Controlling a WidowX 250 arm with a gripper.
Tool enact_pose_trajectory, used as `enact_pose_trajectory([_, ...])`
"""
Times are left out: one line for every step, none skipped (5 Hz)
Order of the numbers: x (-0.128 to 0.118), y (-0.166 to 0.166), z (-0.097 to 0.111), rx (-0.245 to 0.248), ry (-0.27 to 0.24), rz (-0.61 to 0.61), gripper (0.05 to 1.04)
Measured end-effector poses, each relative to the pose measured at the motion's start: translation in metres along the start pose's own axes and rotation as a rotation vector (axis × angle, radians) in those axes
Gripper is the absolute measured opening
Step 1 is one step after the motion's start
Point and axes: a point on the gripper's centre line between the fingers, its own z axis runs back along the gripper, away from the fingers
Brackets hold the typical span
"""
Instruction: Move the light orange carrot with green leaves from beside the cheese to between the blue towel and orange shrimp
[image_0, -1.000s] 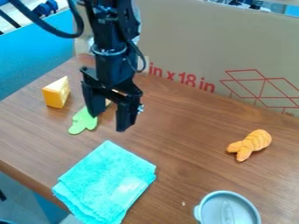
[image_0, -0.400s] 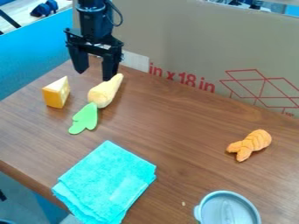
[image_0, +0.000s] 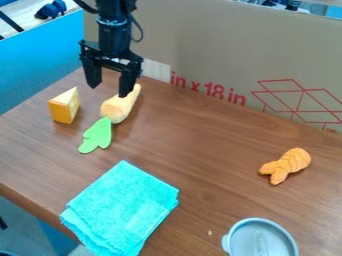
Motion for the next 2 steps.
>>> enact_pose_trajectory([0.010, -0.001, -0.009, -0.021, 0.013, 0.019, 1.001])
enact_pose_trajectory([0.023, -0.001, -0.013, -0.075, 0.015, 0.049, 1.001])
